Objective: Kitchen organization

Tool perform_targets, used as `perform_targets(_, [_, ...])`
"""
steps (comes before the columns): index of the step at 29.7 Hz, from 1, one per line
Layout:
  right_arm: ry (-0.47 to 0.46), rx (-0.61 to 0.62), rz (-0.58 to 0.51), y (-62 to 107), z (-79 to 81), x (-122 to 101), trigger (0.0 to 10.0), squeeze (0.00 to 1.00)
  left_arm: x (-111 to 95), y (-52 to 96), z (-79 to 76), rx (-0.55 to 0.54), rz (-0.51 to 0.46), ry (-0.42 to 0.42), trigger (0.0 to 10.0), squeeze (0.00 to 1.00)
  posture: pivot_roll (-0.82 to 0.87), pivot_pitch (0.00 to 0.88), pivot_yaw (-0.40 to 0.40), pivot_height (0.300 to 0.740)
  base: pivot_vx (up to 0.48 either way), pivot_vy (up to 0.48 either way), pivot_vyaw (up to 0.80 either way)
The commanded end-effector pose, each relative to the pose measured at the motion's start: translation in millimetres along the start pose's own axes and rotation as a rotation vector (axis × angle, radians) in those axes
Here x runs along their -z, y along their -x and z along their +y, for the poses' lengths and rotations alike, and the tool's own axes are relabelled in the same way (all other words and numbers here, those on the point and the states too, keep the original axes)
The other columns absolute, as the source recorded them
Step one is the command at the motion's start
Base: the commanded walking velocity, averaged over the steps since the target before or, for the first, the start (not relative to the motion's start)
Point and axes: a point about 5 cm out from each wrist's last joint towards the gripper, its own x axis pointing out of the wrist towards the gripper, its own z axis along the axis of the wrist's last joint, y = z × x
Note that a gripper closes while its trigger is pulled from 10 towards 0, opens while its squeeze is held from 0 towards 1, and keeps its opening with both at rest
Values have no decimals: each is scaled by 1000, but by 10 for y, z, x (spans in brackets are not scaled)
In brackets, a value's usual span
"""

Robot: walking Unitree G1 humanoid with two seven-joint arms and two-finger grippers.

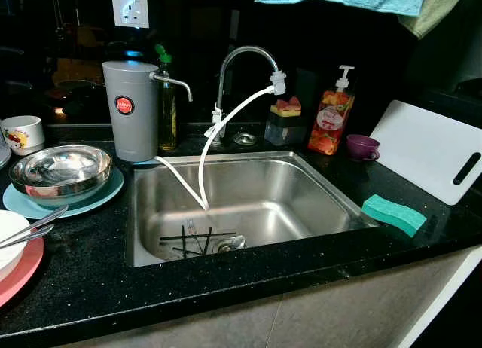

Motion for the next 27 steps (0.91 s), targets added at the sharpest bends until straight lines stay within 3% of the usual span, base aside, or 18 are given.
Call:
perform_targets(1, [13, 6, 6, 0, -39, -6, 10000, 0, -1, -6, -59, 15, 3, -7, 10000, 0, 143, 0, -125, 740, 0, 0, 0])
perform_targets(27, [3, 11, 26, 22, -31, 95, 10000, 0, 6, -2, -84, 25, -1, -16, 10000, 0, 134, 5, -127, 740, 0, 0, 0])
